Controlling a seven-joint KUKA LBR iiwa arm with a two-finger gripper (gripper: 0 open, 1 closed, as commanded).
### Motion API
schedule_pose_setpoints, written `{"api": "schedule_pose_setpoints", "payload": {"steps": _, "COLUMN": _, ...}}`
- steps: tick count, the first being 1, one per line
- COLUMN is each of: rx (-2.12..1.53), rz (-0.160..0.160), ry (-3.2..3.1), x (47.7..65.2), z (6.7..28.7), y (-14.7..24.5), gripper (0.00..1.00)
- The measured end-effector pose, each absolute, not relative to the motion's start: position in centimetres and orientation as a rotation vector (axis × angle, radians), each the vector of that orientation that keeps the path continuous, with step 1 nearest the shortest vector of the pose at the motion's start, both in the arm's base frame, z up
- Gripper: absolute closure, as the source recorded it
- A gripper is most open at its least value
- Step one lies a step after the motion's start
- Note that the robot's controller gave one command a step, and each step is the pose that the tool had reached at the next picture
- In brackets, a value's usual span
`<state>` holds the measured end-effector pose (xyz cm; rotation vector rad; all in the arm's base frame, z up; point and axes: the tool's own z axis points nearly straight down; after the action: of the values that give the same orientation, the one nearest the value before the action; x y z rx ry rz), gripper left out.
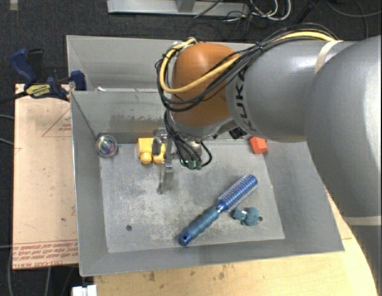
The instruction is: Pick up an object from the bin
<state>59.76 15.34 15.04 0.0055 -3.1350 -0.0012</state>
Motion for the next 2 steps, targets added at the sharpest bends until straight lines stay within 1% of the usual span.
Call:
{"api": "schedule_pose_setpoints", "payload": {"steps": 1, "rx": -0.283, "rz": 0.003, "ry": -3.13, "x": 56.9, "z": 18.3, "y": 5.1, "gripper": 0.0}}
{"api": "schedule_pose_setpoints", "payload": {"steps": 2, "rx": -0.238, "rz": 0.0, "ry": -3.125, "x": 49.0, "z": 16.4, "y": 6.2, "gripper": 0.0}}
